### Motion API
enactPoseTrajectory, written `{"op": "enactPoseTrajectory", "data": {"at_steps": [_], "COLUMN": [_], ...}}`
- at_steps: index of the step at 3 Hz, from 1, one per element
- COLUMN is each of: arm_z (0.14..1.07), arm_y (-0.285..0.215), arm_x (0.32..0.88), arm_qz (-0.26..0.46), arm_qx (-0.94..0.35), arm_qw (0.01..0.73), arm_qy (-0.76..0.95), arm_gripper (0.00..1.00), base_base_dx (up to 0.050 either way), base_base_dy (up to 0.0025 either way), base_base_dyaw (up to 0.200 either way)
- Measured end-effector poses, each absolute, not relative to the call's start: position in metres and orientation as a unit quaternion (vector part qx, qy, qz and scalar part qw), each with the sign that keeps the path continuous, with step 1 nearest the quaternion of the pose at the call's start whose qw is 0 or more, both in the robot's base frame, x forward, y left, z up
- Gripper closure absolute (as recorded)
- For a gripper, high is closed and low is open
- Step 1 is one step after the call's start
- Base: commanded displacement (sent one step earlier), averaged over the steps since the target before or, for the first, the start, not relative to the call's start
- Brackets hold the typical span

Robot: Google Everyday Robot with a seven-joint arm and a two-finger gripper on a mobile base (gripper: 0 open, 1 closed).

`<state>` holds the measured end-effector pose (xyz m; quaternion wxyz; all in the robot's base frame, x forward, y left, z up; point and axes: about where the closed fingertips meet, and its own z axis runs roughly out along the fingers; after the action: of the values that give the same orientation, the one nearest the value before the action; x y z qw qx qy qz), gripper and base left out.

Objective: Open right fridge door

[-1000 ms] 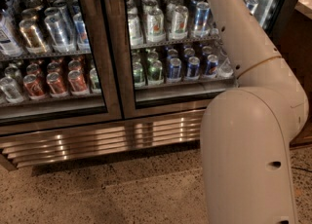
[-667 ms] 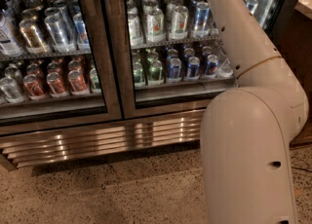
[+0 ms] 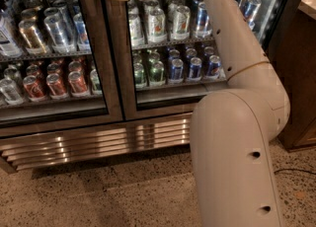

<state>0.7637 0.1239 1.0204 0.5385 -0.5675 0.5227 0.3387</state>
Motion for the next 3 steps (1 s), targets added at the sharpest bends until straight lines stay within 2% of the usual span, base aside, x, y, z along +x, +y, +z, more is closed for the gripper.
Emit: {"op": "enactPoseTrajectory", "data": {"at_steps": [1, 2, 3], "arm_z": [1.0204, 1.0204, 1.0204], "arm_y": [0.1240, 0.1240, 0.1240], "arm_x": [0.7638, 0.7638, 0.7638], "arm_qz": [0.339, 0.339, 0.339], "arm_qx": [-0.568, -0.568, -0.568], "arm_qw": [0.539, 0.539, 0.538], "arm_qy": [0.523, 0.523, 0.523], "arm_gripper": [1.00, 0.82, 0.57], "base_base_dx": [0.000, 0.000, 0.000], "base_base_dy": [0.00000, 0.00000, 0.00000], "base_base_dyaw": [0.000, 0.000, 0.000]}}
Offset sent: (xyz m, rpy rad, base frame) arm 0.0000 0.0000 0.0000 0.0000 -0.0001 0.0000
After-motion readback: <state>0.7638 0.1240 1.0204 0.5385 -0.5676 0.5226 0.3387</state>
